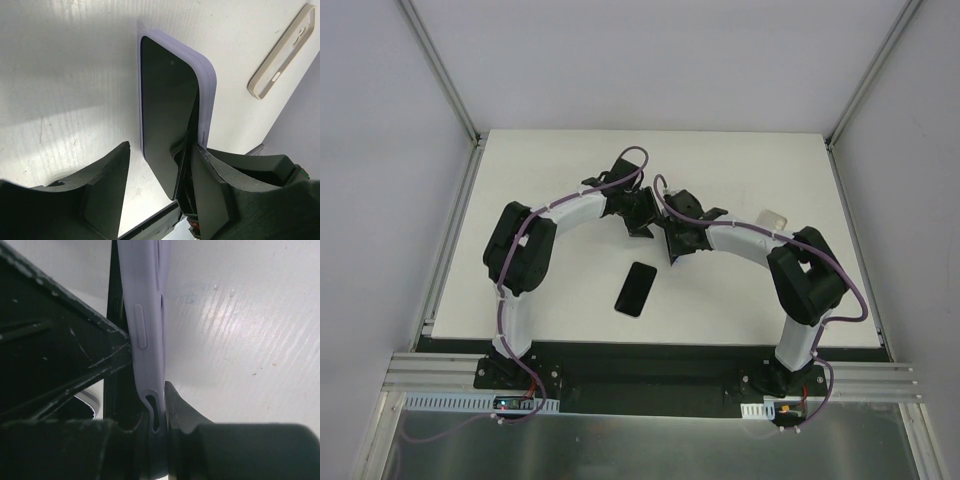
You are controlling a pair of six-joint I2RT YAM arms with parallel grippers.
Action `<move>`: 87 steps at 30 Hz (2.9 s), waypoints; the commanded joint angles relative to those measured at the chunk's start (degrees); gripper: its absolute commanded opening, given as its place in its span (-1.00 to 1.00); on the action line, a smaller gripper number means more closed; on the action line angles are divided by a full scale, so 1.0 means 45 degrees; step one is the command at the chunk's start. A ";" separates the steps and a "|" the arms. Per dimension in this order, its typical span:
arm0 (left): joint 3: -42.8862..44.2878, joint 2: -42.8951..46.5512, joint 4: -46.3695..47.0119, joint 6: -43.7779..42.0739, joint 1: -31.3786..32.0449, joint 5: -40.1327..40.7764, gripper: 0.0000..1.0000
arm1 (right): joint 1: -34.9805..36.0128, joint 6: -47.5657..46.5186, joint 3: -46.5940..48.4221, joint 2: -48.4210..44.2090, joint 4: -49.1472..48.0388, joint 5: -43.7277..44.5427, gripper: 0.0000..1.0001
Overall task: Take the phone out of the phone case
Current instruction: Remove the phone case from the phone.
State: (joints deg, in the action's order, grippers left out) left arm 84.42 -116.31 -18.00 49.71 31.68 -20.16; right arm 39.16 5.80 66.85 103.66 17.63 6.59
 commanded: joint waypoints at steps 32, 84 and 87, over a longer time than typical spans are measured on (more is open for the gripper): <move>-0.2667 0.1198 -0.1196 -0.2454 -0.0107 -0.1475 -0.02 | 0.2060 0.0430 0.0906 0.0813 0.0164 -0.3105 -0.98; -0.3018 0.0124 -0.2055 -0.3273 0.0460 -0.0558 -1.00 | 0.0030 0.3436 -0.2803 -0.3777 -0.3425 0.0119 -0.98; -0.3057 0.0163 -0.2074 -0.3391 0.0460 -0.0559 -1.00 | -0.0205 0.3592 -0.3350 -0.3699 -0.4245 -0.0369 -0.97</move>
State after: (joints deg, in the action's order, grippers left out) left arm 75.83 -111.22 -12.49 41.28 33.80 -31.51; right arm 41.98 17.21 52.51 90.37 12.78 5.41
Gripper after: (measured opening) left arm 0.030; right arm 0.139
